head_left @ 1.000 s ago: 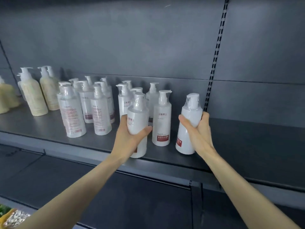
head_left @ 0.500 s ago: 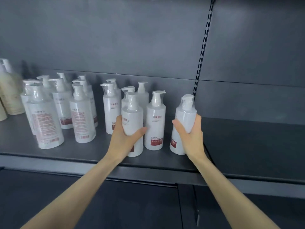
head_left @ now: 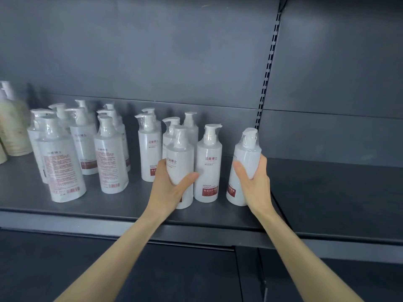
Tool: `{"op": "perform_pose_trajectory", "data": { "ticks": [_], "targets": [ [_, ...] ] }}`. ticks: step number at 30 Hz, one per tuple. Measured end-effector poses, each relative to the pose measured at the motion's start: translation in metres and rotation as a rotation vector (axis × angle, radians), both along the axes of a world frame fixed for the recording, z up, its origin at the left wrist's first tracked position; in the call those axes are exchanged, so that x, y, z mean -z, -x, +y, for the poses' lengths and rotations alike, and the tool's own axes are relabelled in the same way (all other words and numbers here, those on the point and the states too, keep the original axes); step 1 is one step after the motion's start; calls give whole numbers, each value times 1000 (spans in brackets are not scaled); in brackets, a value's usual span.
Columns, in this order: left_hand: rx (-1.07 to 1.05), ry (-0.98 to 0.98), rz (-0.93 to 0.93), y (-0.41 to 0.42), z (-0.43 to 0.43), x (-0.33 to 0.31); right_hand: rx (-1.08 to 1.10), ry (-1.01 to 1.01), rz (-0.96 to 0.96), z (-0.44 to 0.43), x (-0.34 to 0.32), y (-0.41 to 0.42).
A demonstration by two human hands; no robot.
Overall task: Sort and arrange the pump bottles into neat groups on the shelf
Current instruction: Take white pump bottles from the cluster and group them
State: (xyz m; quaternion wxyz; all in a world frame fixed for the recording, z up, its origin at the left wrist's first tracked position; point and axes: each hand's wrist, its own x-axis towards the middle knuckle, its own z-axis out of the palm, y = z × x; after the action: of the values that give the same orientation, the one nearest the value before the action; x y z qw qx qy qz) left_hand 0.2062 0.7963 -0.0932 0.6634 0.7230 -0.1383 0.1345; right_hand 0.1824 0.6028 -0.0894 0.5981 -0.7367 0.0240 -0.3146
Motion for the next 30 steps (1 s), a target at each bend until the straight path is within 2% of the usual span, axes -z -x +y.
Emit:
{"op": "perform_pose_trajectory", "data": {
  "ticks": [6,17,20,23,30],
  "targets": [
    [-56,-37,-27,-3,3,4,26,42,55,1,-4,5],
    [-277,-177,-141,42,10,16,-49,262,313,-25,-15,38],
    [-275,-325,-212,61,5,17,3,411,359,-44,-16,54],
    [-228,-514,-360,79,-16,7,61,551,373,-71,-23,77],
    [-84,-820,-578,121,-119,-39,246,782,365,-162,-62,152]
  ]
}}
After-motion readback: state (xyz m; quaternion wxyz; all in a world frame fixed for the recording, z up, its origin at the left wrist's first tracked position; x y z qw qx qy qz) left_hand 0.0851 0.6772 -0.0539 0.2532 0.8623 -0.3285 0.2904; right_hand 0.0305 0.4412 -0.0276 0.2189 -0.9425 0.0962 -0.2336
